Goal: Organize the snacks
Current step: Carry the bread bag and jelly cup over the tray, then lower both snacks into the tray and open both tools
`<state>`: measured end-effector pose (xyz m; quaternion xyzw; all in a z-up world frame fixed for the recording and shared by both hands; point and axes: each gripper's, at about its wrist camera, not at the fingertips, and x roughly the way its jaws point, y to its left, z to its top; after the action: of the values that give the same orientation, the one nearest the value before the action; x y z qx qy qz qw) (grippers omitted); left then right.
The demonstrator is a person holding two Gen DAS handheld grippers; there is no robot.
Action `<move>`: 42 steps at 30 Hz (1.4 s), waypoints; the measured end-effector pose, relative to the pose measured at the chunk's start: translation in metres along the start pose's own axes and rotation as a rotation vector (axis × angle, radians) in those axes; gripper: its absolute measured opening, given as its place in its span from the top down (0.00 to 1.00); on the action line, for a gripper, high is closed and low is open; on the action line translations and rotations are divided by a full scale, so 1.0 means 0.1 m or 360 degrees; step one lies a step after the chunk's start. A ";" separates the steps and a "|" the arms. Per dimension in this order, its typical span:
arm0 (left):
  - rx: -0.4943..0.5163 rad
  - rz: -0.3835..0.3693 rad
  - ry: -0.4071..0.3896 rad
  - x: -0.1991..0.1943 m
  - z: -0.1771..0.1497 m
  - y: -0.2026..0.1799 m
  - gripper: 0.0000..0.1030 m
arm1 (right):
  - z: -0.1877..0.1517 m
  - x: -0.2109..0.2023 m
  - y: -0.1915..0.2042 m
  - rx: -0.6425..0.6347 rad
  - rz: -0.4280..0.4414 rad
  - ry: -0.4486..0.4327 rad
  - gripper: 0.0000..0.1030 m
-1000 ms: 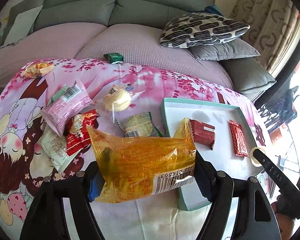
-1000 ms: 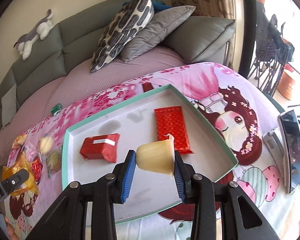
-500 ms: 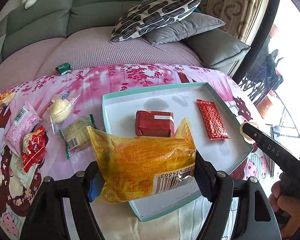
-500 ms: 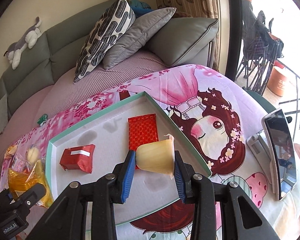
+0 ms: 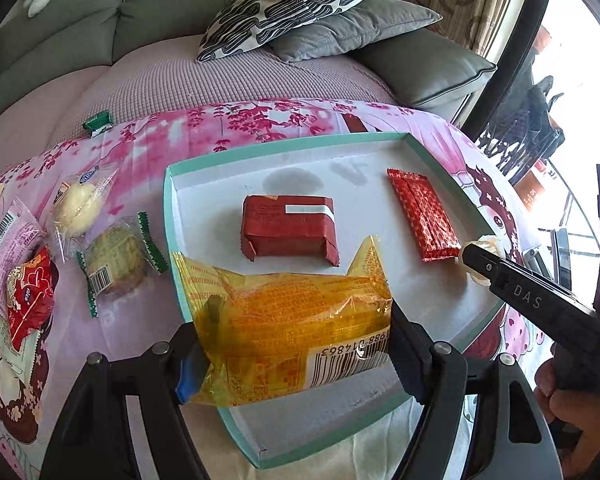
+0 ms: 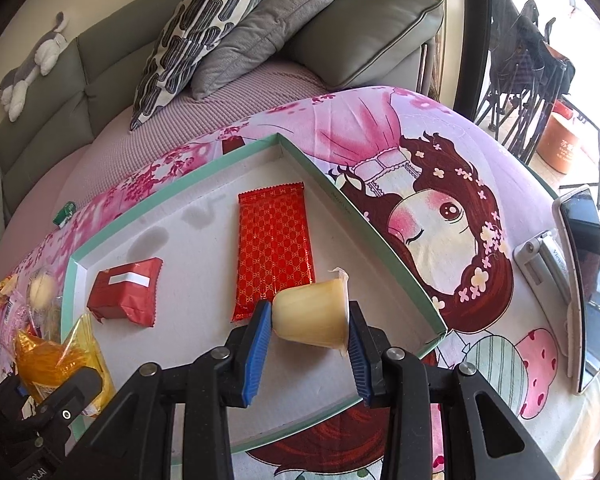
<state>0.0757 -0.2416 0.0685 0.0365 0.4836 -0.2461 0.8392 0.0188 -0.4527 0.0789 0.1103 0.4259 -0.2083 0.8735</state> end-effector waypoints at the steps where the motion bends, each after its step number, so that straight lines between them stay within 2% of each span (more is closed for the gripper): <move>1: -0.0001 -0.0002 0.0007 0.01 0.00 0.00 0.25 | 0.00 0.00 0.01 -0.0007 -0.0006 0.0001 0.62; 13: 0.0008 0.0012 0.0115 0.18 -0.06 -0.03 0.24 | 0.00 0.02 0.02 -0.0016 -0.0018 0.0020 0.61; 17: 0.0030 0.0036 0.0122 0.19 -0.06 -0.05 0.23 | 0.00 0.02 0.00 0.0007 -0.0028 0.0012 0.43; 19: 0.0031 0.0035 0.0110 0.18 -0.06 -0.05 0.20 | 0.01 0.02 -0.01 0.0019 -0.0023 0.0006 0.40; 22: 0.0021 0.0033 0.0099 0.16 -0.06 -0.04 0.19 | 0.02 0.00 -0.02 0.0029 -0.0020 -0.0018 0.29; 23: 0.0019 0.0042 0.0091 0.16 -0.05 -0.04 0.11 | 0.02 -0.01 -0.02 0.0025 -0.0016 -0.0027 0.24; 25: 0.0013 0.0055 0.0054 0.12 -0.04 -0.03 0.04 | 0.02 -0.03 0.00 0.0012 -0.0011 -0.0052 0.19; 27: -0.0006 0.0040 0.0012 0.06 -0.02 -0.01 0.03 | 0.03 -0.05 0.02 -0.0005 -0.0008 -0.0078 0.07; 29: -0.0024 0.0026 -0.0010 0.00 0.00 0.00 0.03 | 0.04 -0.07 0.03 -0.0012 -0.0003 -0.0104 0.00; 33: -0.0064 0.0040 -0.0062 -0.10 0.03 0.05 0.03 | 0.04 -0.11 0.03 0.0007 -0.0001 -0.0128 0.00; 36: -0.0138 0.0110 -0.0093 -0.17 0.05 0.16 0.03 | 0.04 -0.11 0.03 0.0020 0.0011 -0.0128 0.00; 42: -0.0378 0.0390 -0.0173 -0.38 0.07 0.63 0.03 | 0.01 -0.10 0.17 -0.0035 0.0054 -0.0109 0.00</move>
<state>0.0938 -0.1737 0.0923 -0.0175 0.4552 -0.0847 0.8862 0.0221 -0.4349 0.0880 0.1008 0.3961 -0.1924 0.8921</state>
